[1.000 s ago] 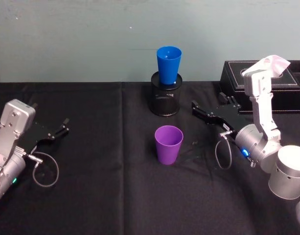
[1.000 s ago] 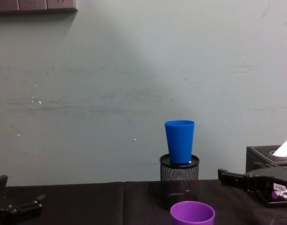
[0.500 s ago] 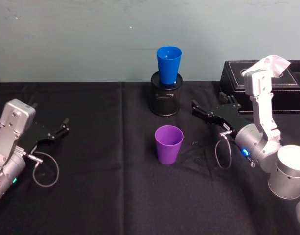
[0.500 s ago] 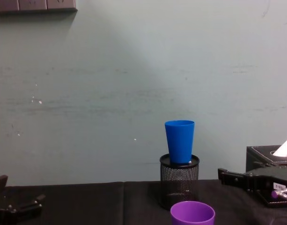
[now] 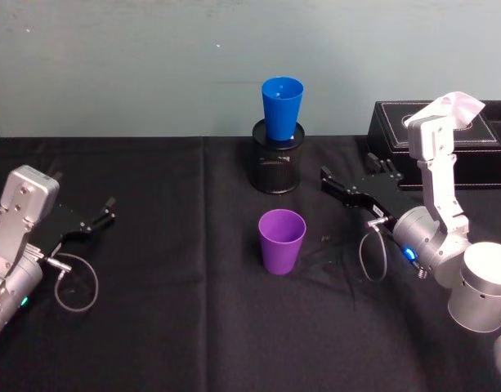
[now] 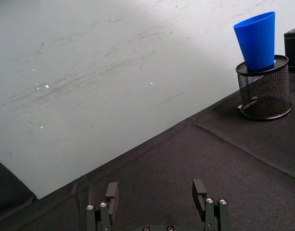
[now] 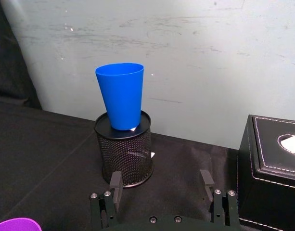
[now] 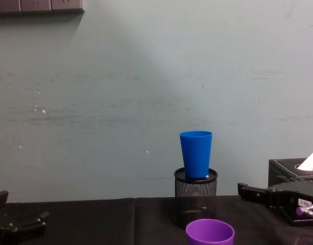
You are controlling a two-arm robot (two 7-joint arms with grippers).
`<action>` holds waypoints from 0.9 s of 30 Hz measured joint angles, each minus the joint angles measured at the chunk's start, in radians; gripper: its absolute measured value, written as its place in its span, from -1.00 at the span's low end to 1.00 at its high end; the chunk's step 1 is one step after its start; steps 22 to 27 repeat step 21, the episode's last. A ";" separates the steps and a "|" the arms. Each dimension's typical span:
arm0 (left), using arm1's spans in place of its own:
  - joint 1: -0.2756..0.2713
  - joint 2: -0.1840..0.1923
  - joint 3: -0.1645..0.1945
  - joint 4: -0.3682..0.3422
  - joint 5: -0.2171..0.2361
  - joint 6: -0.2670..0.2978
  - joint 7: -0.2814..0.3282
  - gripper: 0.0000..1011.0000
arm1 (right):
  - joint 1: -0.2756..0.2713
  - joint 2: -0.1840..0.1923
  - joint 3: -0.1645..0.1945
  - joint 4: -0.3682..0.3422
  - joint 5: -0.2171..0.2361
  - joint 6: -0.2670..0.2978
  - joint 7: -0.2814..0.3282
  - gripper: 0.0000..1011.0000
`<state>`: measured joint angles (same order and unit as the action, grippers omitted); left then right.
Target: Pick up one cup with a gripper and tap it against the other cup.
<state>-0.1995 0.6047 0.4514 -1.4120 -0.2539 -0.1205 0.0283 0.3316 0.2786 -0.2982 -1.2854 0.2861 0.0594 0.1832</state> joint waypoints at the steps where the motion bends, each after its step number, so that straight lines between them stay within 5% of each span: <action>1: 0.000 0.000 0.000 0.000 0.000 0.000 0.000 0.98 | 0.000 0.000 0.000 0.000 0.000 0.000 0.000 0.98; 27: 0.000 0.000 0.000 0.000 0.000 0.000 0.000 0.98 | 0.000 0.000 0.000 0.000 0.000 0.000 -0.001 0.98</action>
